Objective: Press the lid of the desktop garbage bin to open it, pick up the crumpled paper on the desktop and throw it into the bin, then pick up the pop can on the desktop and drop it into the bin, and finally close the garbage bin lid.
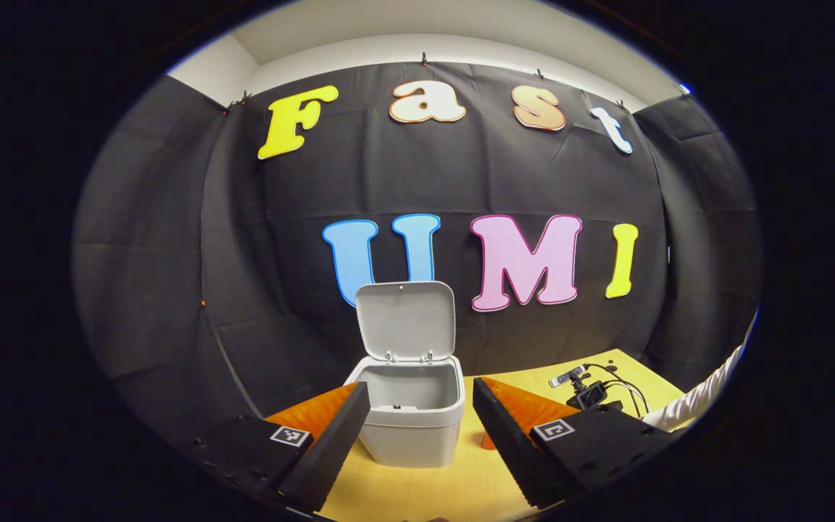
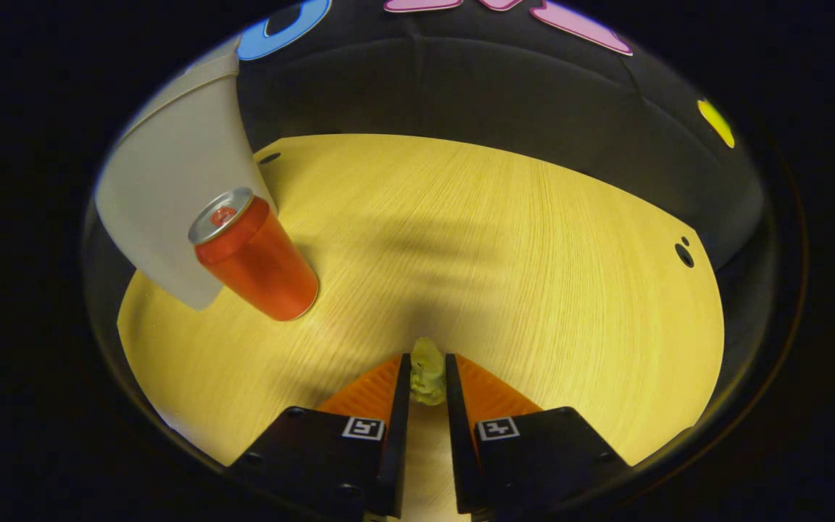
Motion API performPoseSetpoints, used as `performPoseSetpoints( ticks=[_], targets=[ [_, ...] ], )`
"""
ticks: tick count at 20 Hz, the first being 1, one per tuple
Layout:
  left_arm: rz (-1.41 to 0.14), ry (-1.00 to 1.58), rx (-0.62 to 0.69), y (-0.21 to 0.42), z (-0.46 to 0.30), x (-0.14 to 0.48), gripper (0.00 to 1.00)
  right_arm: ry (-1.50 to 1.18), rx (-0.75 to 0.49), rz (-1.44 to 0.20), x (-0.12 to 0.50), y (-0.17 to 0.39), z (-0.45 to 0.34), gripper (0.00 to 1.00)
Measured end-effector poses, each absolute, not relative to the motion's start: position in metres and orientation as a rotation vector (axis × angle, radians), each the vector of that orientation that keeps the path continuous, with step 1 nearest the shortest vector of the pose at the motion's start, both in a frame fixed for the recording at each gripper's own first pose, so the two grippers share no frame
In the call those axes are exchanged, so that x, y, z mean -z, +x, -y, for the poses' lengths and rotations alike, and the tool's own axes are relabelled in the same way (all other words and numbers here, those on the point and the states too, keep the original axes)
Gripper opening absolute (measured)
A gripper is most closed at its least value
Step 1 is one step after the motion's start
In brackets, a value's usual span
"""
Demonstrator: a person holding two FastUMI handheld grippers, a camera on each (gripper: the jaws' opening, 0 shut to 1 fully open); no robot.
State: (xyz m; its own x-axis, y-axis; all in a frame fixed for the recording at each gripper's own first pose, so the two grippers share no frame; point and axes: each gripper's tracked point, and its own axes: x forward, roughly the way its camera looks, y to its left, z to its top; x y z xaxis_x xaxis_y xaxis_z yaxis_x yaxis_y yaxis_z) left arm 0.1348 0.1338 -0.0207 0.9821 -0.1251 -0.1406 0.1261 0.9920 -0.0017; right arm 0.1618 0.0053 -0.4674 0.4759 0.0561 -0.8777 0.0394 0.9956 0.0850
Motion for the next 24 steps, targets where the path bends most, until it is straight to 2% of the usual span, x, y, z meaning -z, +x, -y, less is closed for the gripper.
performPoseSetpoints(
  ticks=[1, 2, 3, 13, 19, 24],
  targets=[
    [-0.144, 0.001, 0.131, 0.136, -0.132, 0.024, 0.96, 0.094, -0.012, -1.062, 0.463, 0.163, -0.004, 0.31],
    [-0.148, -0.003, 0.136, 0.137, -0.130, 0.026, 0.96, 0.094, -0.018, -1.043, 0.455, 0.164, -0.004, 0.18],
    [-0.146, -0.004, 0.142, 0.139, -0.128, 0.027, 0.96, 0.106, -0.027, -1.013, 0.443, 0.167, -0.005, 0.32],
    [-0.154, -0.047, 0.209, 0.149, -0.107, 0.037, 0.96, 0.112, -0.179, -0.626, 0.271, 0.226, -0.039, 0.31],
    [-0.149, -0.053, 0.208, 0.142, -0.109, 0.036, 0.96, 0.092, -0.318, -0.367, 0.152, 0.255, -0.096, 0.31],
    [-0.155, -0.050, 0.185, 0.129, -0.118, 0.039, 0.96, 0.131, -0.426, -0.234, 0.092, 0.277, -0.165, 0.31]
  ],
)
